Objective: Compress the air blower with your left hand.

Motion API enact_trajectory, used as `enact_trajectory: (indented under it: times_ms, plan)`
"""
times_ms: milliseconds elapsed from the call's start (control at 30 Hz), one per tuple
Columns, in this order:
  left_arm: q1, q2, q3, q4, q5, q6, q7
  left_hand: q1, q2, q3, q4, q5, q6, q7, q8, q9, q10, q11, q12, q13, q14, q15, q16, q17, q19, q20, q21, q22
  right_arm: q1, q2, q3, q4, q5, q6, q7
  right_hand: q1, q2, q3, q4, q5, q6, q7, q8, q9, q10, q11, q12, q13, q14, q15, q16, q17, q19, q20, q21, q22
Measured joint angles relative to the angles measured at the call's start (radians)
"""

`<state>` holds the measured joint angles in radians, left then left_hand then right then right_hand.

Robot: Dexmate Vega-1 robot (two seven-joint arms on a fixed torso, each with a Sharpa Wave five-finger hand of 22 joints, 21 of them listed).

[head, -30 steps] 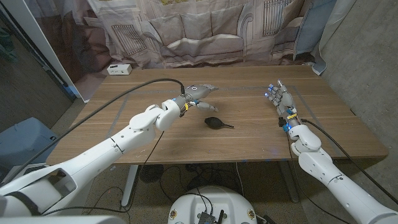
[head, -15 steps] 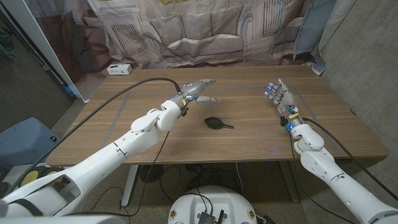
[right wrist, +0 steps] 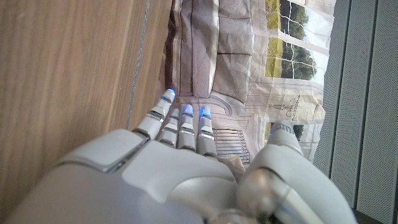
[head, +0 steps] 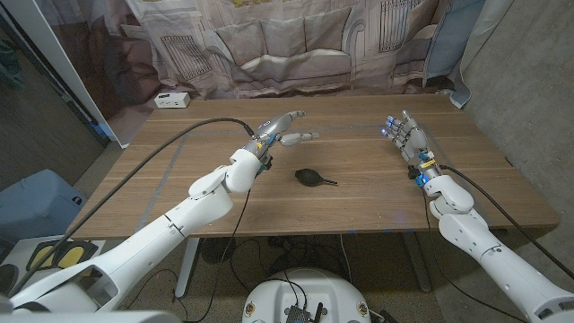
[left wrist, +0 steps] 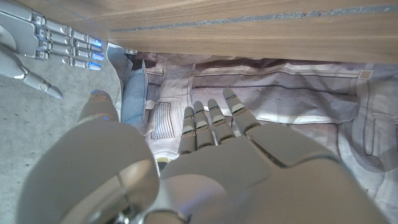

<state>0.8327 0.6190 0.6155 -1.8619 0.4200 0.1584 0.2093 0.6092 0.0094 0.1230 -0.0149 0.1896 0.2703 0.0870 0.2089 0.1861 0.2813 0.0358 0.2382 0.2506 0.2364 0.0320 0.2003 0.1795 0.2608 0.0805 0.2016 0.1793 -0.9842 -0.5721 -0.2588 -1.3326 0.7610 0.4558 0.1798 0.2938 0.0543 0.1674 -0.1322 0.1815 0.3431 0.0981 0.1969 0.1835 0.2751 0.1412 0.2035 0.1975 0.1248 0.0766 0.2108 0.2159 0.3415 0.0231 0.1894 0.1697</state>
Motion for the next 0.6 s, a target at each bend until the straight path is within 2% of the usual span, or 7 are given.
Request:
enact_trajectory:
  times_ms: [400, 600]
  plan:
    - [0.059, 0.009, -0.068, 0.000, -0.159, -0.066, 0.076, -0.018, 0.018, -0.005, 0.012, 0.000, 0.016, 0.002, 0.000, 0.000, 0.009, 0.009, 0.000, -0.005, 0.005, 0.005, 0.000, 0.000, 0.000, 0.000, 0.000, 0.000, 0.028, 0.008, -0.017, 0.014, -0.036, 0.010, -0.008, 0.000, 0.000, -0.004, 0.004, 0.000, 0.000, 0.000, 0.000, 0.000, 0.000, 0.000, 0.000, 0.000, 0.000, 0.000, 0.000, 0.000, 0.005, -0.005, 0.000, 0.000]
    - [0.085, 0.007, -0.105, 0.043, -0.251, -0.136, 0.091, -0.032, 0.021, -0.005, 0.019, 0.000, 0.023, 0.002, 0.000, -0.004, 0.014, 0.014, 0.000, -0.005, 0.016, 0.009, 0.000, 0.000, -0.004, 0.004, 0.000, 0.000, 0.042, 0.019, -0.030, 0.016, -0.072, 0.018, -0.043, 0.000, 0.000, -0.004, 0.004, 0.000, 0.000, 0.000, 0.000, 0.000, 0.000, 0.000, 0.000, 0.000, 0.000, 0.000, 0.000, 0.000, 0.005, -0.005, 0.000, 0.000]
